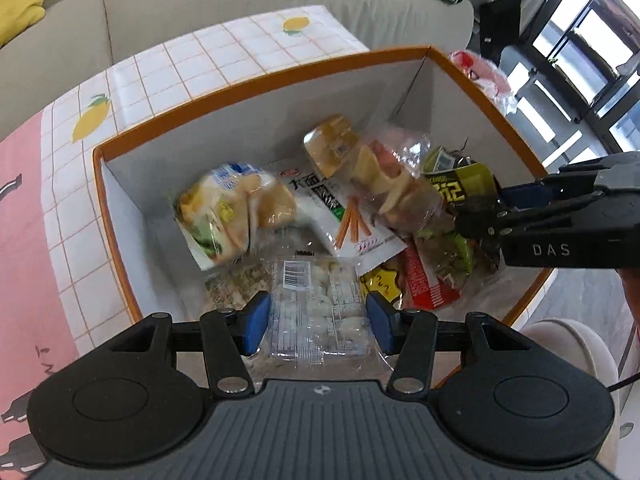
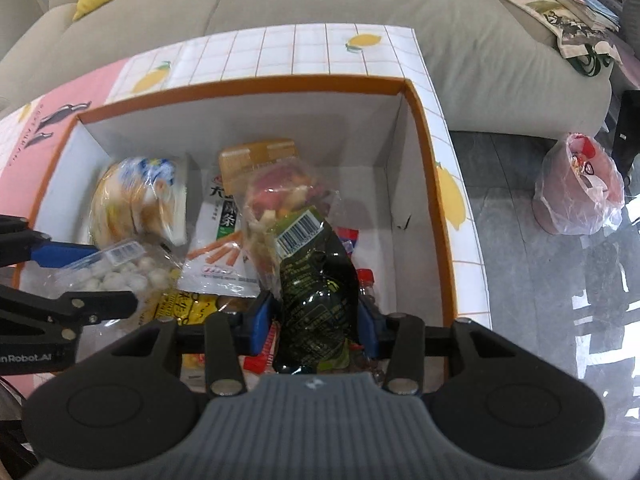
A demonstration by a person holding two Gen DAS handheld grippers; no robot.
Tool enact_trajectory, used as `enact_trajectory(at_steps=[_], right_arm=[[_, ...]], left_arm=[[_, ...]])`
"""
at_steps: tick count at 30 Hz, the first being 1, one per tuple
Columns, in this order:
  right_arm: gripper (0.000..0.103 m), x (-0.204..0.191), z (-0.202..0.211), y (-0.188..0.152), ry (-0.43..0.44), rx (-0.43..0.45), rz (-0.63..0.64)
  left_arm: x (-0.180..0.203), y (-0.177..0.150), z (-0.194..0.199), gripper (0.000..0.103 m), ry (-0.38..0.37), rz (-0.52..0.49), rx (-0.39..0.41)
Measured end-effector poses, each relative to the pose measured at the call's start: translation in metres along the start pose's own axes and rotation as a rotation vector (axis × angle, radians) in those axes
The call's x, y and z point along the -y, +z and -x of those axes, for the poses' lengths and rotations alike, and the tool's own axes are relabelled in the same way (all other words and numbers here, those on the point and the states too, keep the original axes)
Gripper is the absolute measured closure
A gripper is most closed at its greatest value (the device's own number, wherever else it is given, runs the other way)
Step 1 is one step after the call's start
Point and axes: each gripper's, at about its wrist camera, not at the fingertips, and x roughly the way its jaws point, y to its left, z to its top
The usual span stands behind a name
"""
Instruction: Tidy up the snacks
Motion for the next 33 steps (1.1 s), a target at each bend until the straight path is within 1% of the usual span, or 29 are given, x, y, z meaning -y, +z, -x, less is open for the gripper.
enact_trajectory(at_steps=[3, 6, 7, 9, 10, 11, 12, 15, 17, 18, 23, 25, 27, 29, 33], right_arm=[[0.058, 0.003, -0.006, 0.001, -0.008, -0.03, -0.013], [0.056, 0.001, -0.008, 0.001, -0.015, -0.036, -0.008], [0.055, 0.001, -0.009, 0.001, -0.014, -0.039, -0.011], [0.049, 0.0, -0.009, 0.0, -0.013, -0.049, -0.016], [0.049, 0.0, -0.008, 0.0, -0.017, -0.054, -0.014], [0.048, -0.001, -0.008, 0.0, -0.023, -0.055, -0.011], [0.046, -0.002, -0.007, 0.0, -0.031, -0.055, -0.009], [0.042, -0.003, 0.001, 0.001, -0.053, -0.038, -0.011], [0.039, -0.003, 0.011, 0.002, -0.053, -0.022, -0.011], [0.037, -0.004, 0.015, 0.002, -0.059, -0.013, -0.01], [0.036, -0.015, 0.046, 0.001, -0.078, 0.031, 0.004], [0.036, -0.021, 0.064, -0.001, -0.072, 0.061, 0.004], [0.032, -0.027, 0.084, -0.004, -0.064, 0.098, -0.009], [0.032, -0.035, 0.108, -0.007, -0.049, 0.15, -0.019], [0.024, -0.057, 0.161, -0.019, -0.047, 0.295, -0.033]], left_arm=[[0.002, 0.001, -0.004, 0.043, 0.051, -0.022, -0.054], [0.006, 0.004, -0.006, 0.042, 0.091, -0.051, -0.067], [0.006, 0.003, -0.004, 0.037, 0.09, -0.053, -0.061], [0.004, 0.003, 0.0, 0.031, 0.082, -0.054, -0.052], [0.004, 0.004, 0.002, 0.028, 0.073, -0.057, -0.047], [0.004, 0.004, 0.005, 0.023, 0.069, -0.062, -0.042], [0.005, 0.005, 0.008, 0.021, 0.071, -0.066, -0.036], [0.005, 0.007, 0.022, 0.021, 0.068, -0.072, -0.005], [0.004, 0.009, 0.034, 0.02, 0.06, -0.068, 0.019], [0.003, 0.009, 0.042, 0.02, 0.059, -0.065, 0.032], [0.003, 0.007, 0.081, 0.02, 0.058, -0.069, 0.108], [0.004, 0.005, 0.101, 0.02, 0.064, -0.077, 0.154], [0.005, 0.002, 0.124, 0.02, 0.082, -0.097, 0.209], [0.006, -0.002, 0.146, 0.02, 0.11, -0.116, 0.271], [0.006, -0.021, 0.198, 0.02, 0.173, -0.134, 0.416]])
